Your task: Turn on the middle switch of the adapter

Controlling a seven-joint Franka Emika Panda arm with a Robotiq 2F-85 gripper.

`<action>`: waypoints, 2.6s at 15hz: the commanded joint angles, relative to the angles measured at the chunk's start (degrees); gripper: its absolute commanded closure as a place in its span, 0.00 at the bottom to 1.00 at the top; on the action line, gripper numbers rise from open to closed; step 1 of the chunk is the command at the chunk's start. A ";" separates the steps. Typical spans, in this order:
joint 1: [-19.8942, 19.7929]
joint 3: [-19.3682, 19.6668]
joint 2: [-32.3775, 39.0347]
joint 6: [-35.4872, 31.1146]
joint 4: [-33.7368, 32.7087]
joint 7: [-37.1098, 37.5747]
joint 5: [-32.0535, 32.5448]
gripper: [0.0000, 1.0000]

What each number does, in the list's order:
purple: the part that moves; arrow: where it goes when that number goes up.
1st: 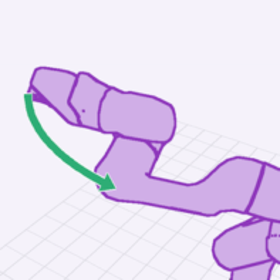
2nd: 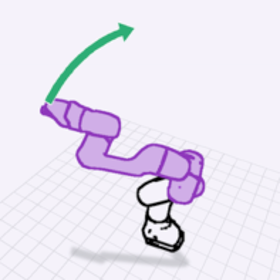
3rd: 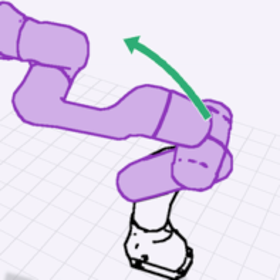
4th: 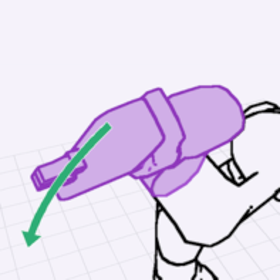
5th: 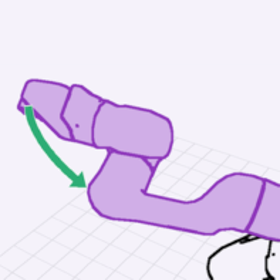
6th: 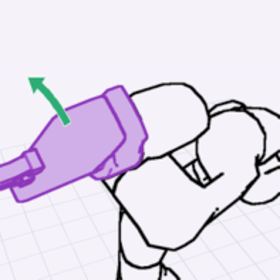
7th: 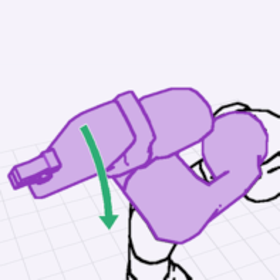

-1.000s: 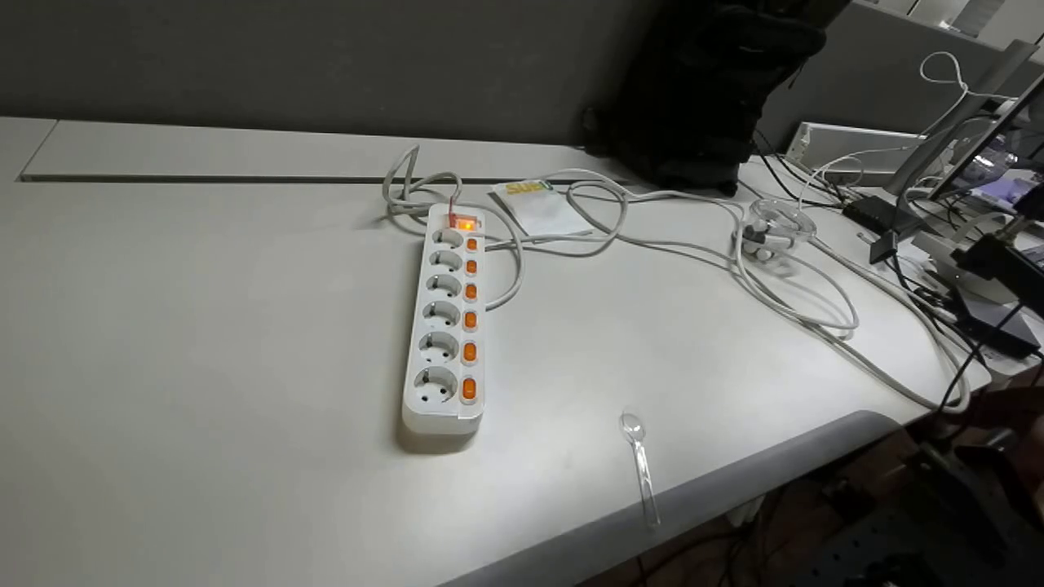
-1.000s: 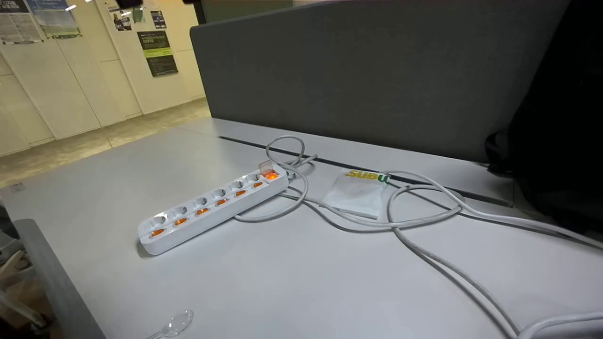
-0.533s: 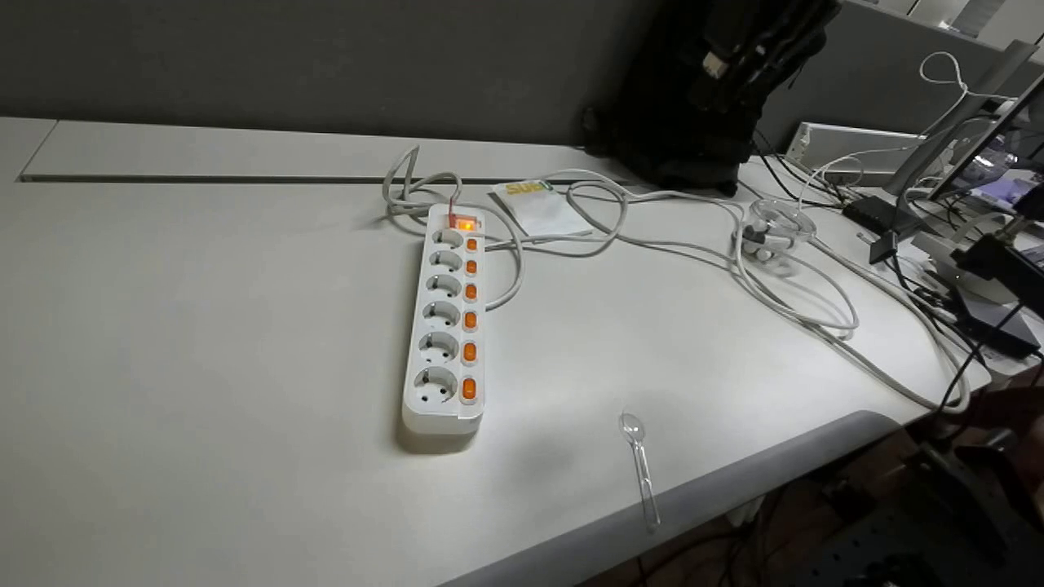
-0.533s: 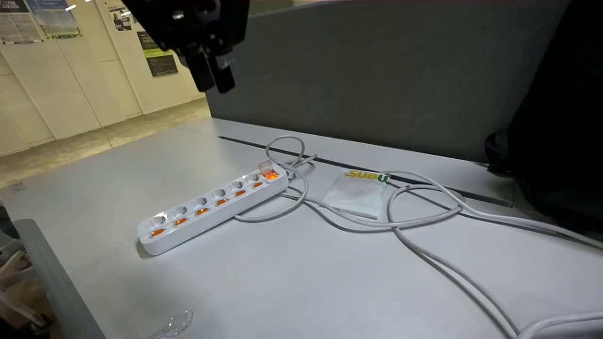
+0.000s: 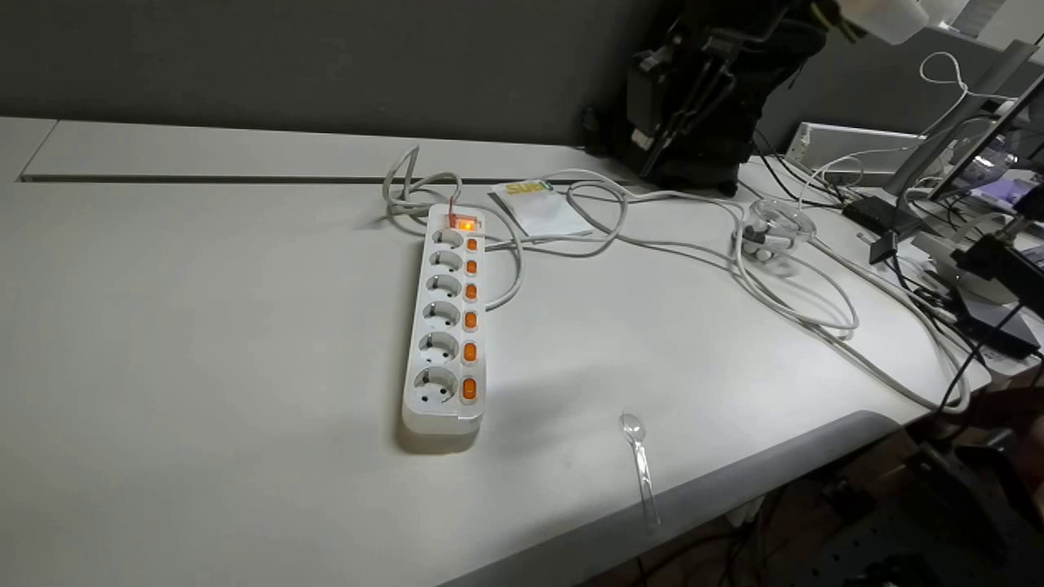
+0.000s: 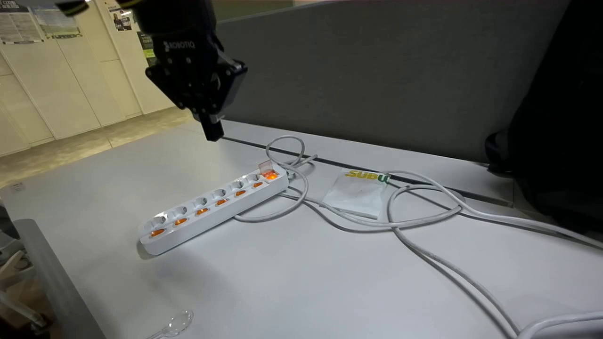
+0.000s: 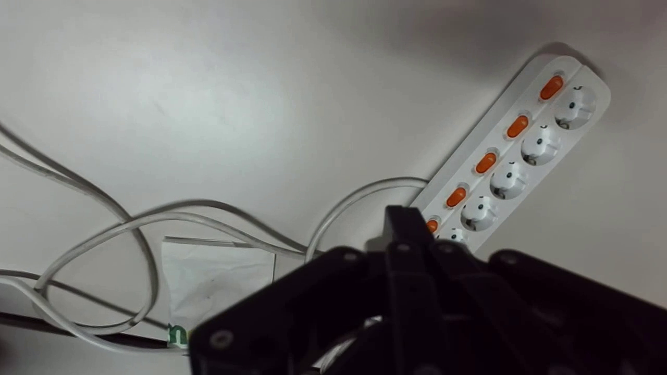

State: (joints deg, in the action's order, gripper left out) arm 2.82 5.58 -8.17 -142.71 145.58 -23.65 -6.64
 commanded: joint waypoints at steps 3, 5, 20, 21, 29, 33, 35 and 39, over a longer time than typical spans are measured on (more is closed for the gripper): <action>0.45 -3.90 9.61 -2.19 -5.02 1.35 -0.89 1.00; -0.56 -4.54 7.59 -2.17 -2.89 0.15 -0.44 1.00; -0.03 -7.90 13.57 -12.55 -3.24 0.63 3.09 1.00; 0.05 -8.39 14.60 -14.30 -3.39 0.90 3.80 1.00; -0.67 -11.34 23.33 -19.55 -6.61 1.29 6.53 1.00; -1.57 -13.26 26.24 -19.10 -8.30 0.57 6.25 1.00; -1.70 -13.80 27.23 -18.75 -8.84 0.74 6.64 1.00; -1.97 -14.63 28.83 -18.64 -9.41 0.94 6.85 1.00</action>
State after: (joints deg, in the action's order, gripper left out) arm 1.91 -8.04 19.36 -162.23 137.72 -23.73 -1.10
